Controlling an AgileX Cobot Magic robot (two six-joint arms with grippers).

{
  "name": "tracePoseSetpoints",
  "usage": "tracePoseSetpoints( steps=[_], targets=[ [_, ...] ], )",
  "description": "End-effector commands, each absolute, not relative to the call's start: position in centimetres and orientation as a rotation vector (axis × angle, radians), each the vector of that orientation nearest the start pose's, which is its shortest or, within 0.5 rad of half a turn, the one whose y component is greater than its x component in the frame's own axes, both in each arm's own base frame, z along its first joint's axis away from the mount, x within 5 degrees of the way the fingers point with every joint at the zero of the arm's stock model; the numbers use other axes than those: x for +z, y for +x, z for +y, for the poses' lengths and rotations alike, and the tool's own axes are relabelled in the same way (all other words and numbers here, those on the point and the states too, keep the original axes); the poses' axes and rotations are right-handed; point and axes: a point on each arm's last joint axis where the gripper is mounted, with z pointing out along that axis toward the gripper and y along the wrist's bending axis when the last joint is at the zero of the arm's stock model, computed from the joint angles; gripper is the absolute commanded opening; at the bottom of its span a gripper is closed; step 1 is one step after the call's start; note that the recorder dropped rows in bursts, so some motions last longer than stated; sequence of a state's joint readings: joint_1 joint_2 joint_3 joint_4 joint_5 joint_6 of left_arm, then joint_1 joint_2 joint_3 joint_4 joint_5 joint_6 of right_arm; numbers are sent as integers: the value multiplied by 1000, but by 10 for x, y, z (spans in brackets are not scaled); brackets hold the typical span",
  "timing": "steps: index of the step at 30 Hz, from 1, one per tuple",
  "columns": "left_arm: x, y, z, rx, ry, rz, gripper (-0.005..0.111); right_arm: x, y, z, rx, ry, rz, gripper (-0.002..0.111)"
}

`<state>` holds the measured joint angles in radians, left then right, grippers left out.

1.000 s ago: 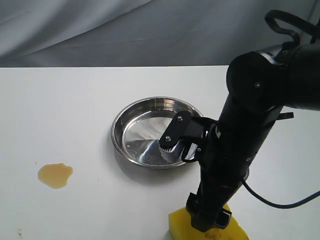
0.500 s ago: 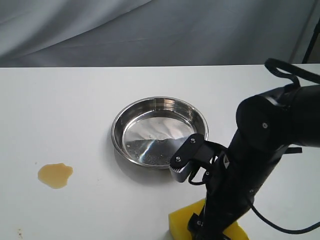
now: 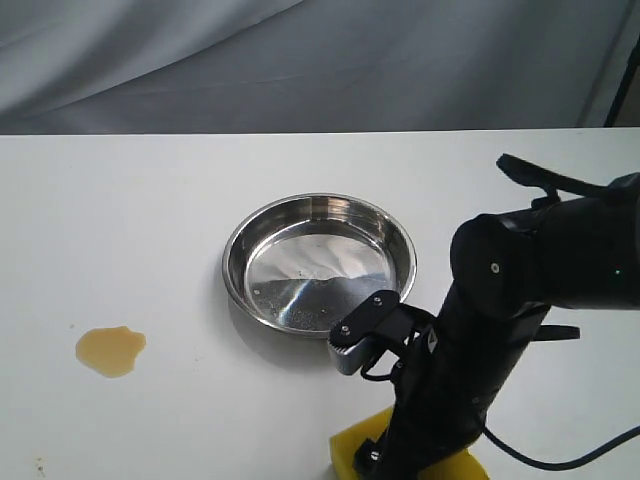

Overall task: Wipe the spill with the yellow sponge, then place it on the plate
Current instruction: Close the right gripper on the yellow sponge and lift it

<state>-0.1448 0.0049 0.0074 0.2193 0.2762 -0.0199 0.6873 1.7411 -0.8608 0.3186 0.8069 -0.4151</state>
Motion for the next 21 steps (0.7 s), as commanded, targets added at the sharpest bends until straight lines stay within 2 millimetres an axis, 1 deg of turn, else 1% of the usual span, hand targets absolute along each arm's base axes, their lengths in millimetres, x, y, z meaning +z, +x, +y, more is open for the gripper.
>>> tracePoseSetpoints(
  steps=[1,2,5,6,7,9,13,18,20,21],
  targets=[
    [190,55,-3,75,250,1726,0,132,200,192,336,-1375,2928,83],
    [190,55,-3,75,250,1726,0,133,200,192,337,-1376,2934,75],
    [190,55,-3,75,250,1726,0,138,203,195,348,-1393,2939,39],
    [190,55,-3,75,250,1726,0,141,204,197,352,-1400,2940,29],
    [190,55,-3,75,250,1726,0,144,205,198,357,-1408,2938,16],
    [190,55,-3,75,250,1726,0,149,209,200,349,-1432,2927,1],
    [190,55,-3,75,250,1726,0,161,218,201,255,-1531,2886,0],
    [190,55,-3,75,250,1726,0,174,231,202,124,-1576,2826,0],
    [190,55,-3,75,250,1726,0,177,237,201,52,-1600,2784,0],
    [190,55,-3,75,250,1726,0,177,241,199,-11,-1593,2755,0]
  ],
)
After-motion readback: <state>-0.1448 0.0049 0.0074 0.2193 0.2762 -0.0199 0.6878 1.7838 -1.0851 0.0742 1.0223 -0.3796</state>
